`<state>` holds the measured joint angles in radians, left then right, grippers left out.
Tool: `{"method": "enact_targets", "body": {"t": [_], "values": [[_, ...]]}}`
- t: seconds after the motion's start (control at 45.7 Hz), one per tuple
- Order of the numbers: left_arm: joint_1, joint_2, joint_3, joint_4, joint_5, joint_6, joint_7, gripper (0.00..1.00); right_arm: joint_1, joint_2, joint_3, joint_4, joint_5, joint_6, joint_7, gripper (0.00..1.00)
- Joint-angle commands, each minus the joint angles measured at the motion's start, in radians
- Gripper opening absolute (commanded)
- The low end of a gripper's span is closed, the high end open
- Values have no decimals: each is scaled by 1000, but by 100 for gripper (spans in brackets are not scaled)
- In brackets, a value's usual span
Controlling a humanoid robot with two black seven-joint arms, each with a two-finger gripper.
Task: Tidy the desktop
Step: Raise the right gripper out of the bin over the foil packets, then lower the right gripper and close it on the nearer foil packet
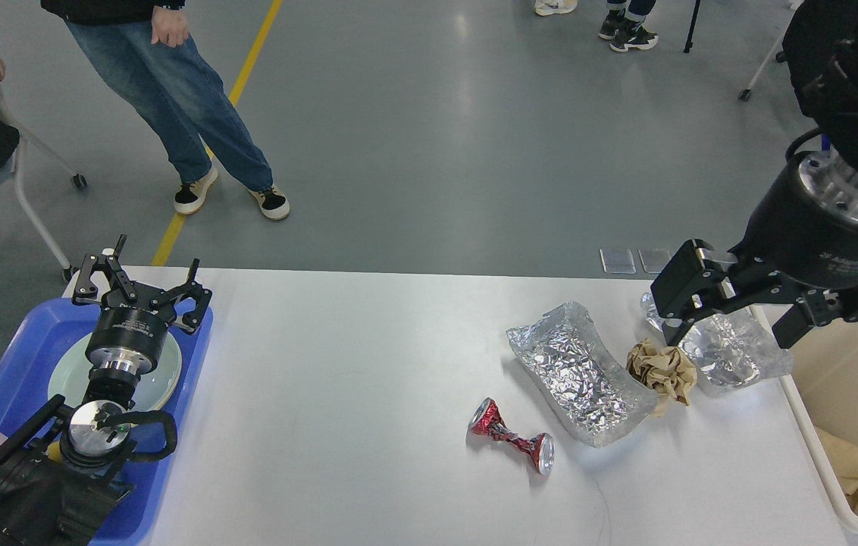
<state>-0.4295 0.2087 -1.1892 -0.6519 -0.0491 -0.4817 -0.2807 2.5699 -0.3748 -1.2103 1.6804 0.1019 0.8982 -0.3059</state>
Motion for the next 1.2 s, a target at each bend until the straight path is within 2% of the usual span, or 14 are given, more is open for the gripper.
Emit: {"method": "enact_targets", "body": {"t": [0.0,0.153,0.328,0.438,0.482,0.701,0.92,1.182], "values": [[0,-2,-1,0,0,0,0,96,-78,10,1,-10,2,-93,-1,100],[0,-2,-1,0,0,0,0,96,-288,11,1,-88,16,-260,-1,100],[0,-2,-1,0,0,0,0,96,-560,39,35,-218,70,-367,-1,100],[0,-2,-1,0,0,0,0,96,-694,45,52,-301,165,-403,-2,82],[0,-2,-1,0,0,0,0,96,-746,53,55,-340,205,-412,-1,78],[0,-2,-1,0,0,0,0,96,-1026,128,146,-540,335,-518,-1,79],[0,-2,-1,0,0,0,0,96,-1175,148,189,-682,430,-620,-2,79],[0,-2,-1,0,0,0,0,96,-1246,186,193,-726,437,-720,-2,78]]}}
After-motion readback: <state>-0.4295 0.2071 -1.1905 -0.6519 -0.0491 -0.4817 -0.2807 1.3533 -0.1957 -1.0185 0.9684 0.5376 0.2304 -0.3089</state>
